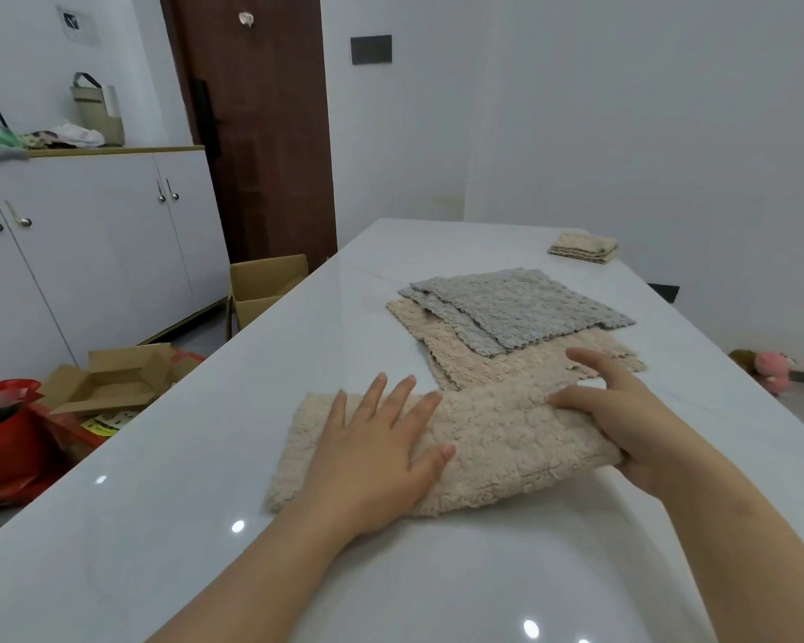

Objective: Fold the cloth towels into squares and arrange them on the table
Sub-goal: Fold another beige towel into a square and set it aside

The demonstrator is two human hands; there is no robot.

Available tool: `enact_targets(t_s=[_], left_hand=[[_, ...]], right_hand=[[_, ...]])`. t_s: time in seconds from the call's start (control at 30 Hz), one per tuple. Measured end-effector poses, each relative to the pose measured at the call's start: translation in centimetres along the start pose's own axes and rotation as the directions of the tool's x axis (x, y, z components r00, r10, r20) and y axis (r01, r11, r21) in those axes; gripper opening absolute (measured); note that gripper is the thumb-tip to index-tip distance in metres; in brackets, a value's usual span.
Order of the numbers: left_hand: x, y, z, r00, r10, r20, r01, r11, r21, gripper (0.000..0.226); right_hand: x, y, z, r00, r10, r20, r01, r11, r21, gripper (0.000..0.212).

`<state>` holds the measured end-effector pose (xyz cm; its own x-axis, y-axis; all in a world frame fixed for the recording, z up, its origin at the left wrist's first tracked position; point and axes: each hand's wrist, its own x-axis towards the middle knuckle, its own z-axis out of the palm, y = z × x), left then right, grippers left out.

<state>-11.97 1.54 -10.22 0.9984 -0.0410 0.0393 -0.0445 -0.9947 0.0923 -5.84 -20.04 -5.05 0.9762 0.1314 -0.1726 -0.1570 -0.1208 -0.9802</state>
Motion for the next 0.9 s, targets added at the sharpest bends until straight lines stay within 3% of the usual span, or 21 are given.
enact_targets(t_s=[0.17, 0.2, 0.27, 0.3, 0.37, 0.43, 0.47, 0.5, 0.63, 0.8, 0.9], left_hand=[[-0.1, -0.5, 0.4, 0.995, -0.004, 0.104, 0.005, 1.000, -0.009, 0.057], [-0.1, -0.6, 0.3, 0.998, 0.006, 0.070, -0.002, 0.998, -0.064, 0.055], [-0.2, -1.2, -0.9, 0.995, -0.053, -0.084, 0.019, 0.932, -0.363, 0.049], [-0.3, -1.8, -1.7, 0.977, -0.142, -0.162, 0.026, 0.824, -0.566, 0.045], [-0.9, -3.8, -3.2, 0.924, -0.354, -0.144, 0.034, 0.451, -0.892, 0.034], [-1.4, -5.9, -4.2, 0.903, -0.427, 0.059, 0.086, 0.043, -0.995, 0.027], [-1.7, -6.8, -4.5, 0.892, -0.428, 0.142, 0.130, -0.058, -0.990, 0.028], [-2.0, -7.5, -4.6, 0.882, -0.428, 0.196, 0.171, -0.095, -0.981, 0.029], [-2.1, -8.1, -4.6, 0.886, -0.376, 0.272, 0.237, -0.137, -0.962, 0.033], [-2.0, -7.8, -3.8, 0.919, -0.339, 0.200, 0.227, 0.043, -0.973, 0.024], [-2.1, -7.6, -3.1, 0.937, -0.330, 0.112, 0.179, 0.179, -0.968, 0.014]], right_hand=[[-0.4, -1.4, 1.7, 0.998, -0.053, 0.026, 0.048, 0.986, 0.157, 0.053], [-0.5, -1.7, 2.5, 0.997, -0.064, 0.039, 0.055, 0.980, 0.190, 0.052], [-0.5, -2.3, 4.3, 0.992, -0.100, 0.077, 0.080, 0.969, 0.235, 0.053], [-0.5, -2.5, 5.3, 0.989, -0.114, 0.095, 0.088, 0.966, 0.241, 0.054], [-0.7, -3.0, 7.4, 0.986, -0.116, 0.123, 0.084, 0.968, 0.237, 0.054], [-0.9, -3.3, 9.7, 0.983, -0.108, 0.149, 0.070, 0.968, 0.240, 0.054], [-0.9, -3.2, 10.9, 0.981, -0.105, 0.163, 0.064, 0.969, 0.240, 0.053], [-0.9, -3.1, 12.0, 0.977, -0.105, 0.184, 0.062, 0.972, 0.228, 0.053], [-1.3, -2.3, 14.3, 0.951, -0.103, 0.293, 0.063, 0.988, 0.141, 0.043], [-1.1, -2.2, 13.5, 0.972, -0.161, 0.171, 0.136, 0.979, 0.149, 0.028], [-1.0, -1.6, 12.8, 0.972, -0.217, 0.087, 0.215, 0.976, 0.030, 0.025]])
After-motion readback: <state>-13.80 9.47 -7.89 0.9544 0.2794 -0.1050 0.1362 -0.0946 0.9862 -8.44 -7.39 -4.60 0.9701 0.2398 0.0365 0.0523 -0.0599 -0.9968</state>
